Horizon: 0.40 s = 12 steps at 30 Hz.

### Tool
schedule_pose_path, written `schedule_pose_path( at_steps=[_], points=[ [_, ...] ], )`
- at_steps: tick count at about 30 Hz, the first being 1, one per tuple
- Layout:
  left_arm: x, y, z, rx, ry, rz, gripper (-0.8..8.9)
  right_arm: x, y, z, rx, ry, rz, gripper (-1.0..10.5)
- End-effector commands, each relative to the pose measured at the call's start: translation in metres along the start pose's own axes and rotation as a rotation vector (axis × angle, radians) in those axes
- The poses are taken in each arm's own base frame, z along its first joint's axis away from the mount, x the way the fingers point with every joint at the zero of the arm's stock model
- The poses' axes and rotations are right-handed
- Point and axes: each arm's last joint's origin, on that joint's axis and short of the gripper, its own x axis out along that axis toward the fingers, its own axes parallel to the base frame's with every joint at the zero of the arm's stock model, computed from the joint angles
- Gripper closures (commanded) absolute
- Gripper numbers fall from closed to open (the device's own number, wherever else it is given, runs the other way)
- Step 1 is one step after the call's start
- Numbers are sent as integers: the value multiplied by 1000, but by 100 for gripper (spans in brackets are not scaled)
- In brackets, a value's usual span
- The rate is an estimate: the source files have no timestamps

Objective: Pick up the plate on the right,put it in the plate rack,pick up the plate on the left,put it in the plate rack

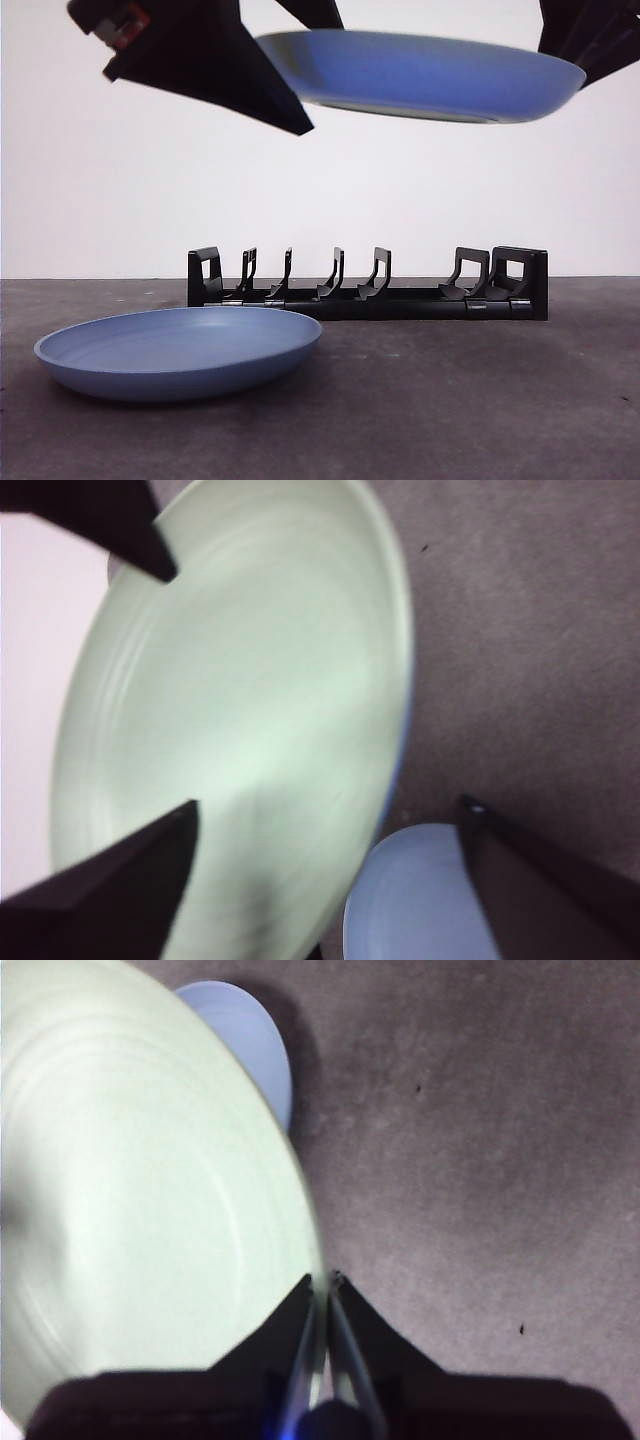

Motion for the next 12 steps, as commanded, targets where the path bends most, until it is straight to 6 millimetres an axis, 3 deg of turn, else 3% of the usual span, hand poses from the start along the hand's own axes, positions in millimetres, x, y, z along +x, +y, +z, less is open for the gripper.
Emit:
schedule_pose_path(
  at_steps=[1, 4, 12],
  points=[
    [0, 0, 1, 5, -1, 0, 730, -2, 2, 2, 8, -16, 12, 961],
    [0, -1, 3, 10, -8, -2, 816, -2, 2, 2, 9, -16, 11, 961],
    [0, -2, 4, 5, -11, -11, 820, -2, 2, 3, 9, -19, -17, 959]
  ],
)
